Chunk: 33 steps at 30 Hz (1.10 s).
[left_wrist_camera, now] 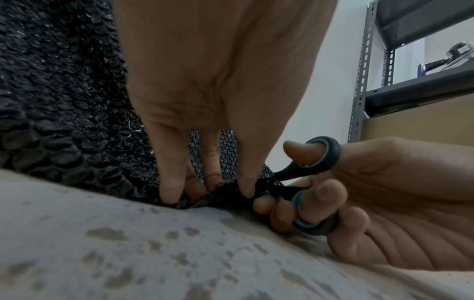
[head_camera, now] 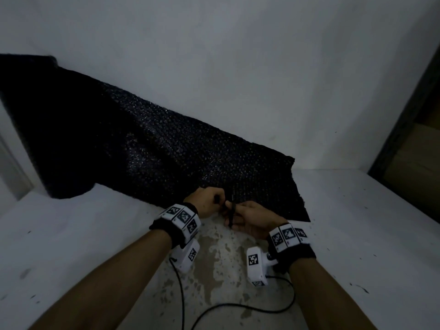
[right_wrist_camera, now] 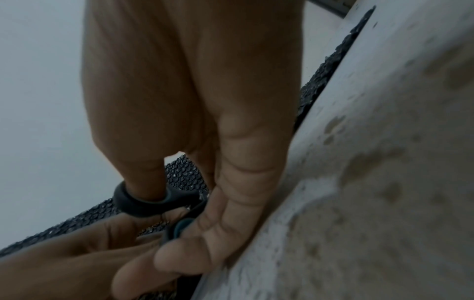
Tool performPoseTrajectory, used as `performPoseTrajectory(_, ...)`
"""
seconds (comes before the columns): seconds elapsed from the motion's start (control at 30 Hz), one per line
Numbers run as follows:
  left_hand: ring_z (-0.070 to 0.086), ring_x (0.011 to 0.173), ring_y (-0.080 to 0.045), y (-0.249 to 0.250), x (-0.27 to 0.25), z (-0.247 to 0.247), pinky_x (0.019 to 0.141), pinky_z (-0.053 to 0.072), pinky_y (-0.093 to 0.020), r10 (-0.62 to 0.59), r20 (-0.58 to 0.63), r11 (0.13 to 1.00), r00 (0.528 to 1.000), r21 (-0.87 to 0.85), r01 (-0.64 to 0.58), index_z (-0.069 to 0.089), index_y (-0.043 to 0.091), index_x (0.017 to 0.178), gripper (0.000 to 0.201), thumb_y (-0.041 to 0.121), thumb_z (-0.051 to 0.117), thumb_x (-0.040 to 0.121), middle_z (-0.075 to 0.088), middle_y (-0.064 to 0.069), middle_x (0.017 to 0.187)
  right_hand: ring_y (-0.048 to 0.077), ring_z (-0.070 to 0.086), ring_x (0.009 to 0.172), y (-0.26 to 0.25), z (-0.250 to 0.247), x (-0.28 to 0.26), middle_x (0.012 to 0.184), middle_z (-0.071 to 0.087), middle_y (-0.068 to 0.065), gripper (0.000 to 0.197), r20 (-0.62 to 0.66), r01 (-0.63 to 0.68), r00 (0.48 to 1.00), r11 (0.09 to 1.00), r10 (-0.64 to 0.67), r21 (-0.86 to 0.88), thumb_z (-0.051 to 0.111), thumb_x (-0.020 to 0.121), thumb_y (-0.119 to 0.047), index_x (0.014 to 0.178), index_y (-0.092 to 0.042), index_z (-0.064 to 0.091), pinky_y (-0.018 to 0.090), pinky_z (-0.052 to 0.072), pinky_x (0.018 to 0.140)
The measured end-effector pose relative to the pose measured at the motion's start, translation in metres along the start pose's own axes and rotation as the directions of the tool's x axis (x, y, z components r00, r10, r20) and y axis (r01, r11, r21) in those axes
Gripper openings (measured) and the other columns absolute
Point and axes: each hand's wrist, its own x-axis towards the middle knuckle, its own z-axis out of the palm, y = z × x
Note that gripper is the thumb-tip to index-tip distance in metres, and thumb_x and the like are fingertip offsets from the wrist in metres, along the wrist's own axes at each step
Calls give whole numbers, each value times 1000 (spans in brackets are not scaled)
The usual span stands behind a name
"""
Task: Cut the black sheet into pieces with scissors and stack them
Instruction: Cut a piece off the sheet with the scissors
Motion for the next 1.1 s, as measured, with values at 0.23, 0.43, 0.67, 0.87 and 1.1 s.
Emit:
performPoseTrajectory(0.23,64,86,-23,2,-3,0,80,56,-45,19,4,1000,1000,13,-19,59,34,90,7,29,64,91,65,2,86,20,66,76,-4,-1,4,81,72,14,41,4,-3,1000,1000,3,-18,62,96,-37,108,2,71,26,56,68)
performPoseTrajectory(0.43,63,84,-19,0,-1,0,79,55,-41,21,-21,1000,1000,8,-21,61,31,92,6,27,65,90,59,11,77,9,61,55,-5,-4,7,63,67,4,32,19,11,1000,999,-11,-41,59,98,-31,95,-1,70,22,49,58)
performPoseTrajectory(0.67,62,82,-18,-2,1,-2,75,54,-35,27,-6,1000,1000,9,-27,58,32,87,10,26,65,89,60,9,80,10,62,61,1,-6,9,74,66,9,40,20,33,999,999,-32,-19,57,100,-29,115,7,65,21,52,59)
performPoseTrajectory(0.87,56,77,-14,-3,-2,-4,71,46,-27,52,-12,998,999,22,-52,56,31,86,14,22,66,91,54,13,74,10,67,65,-6,-10,11,75,72,7,32,36,-6,999,1000,7,-26,59,99,-32,107,-3,71,23,54,63)
performPoseTrajectory(1.1,51,66,-7,-2,-7,-6,58,37,-15,73,-15,997,997,15,-73,57,27,86,13,18,66,90,53,11,68,7,61,59,-2,-9,19,63,68,0,38,-2,29,1000,999,-29,-15,56,101,-27,117,6,66,22,48,64)
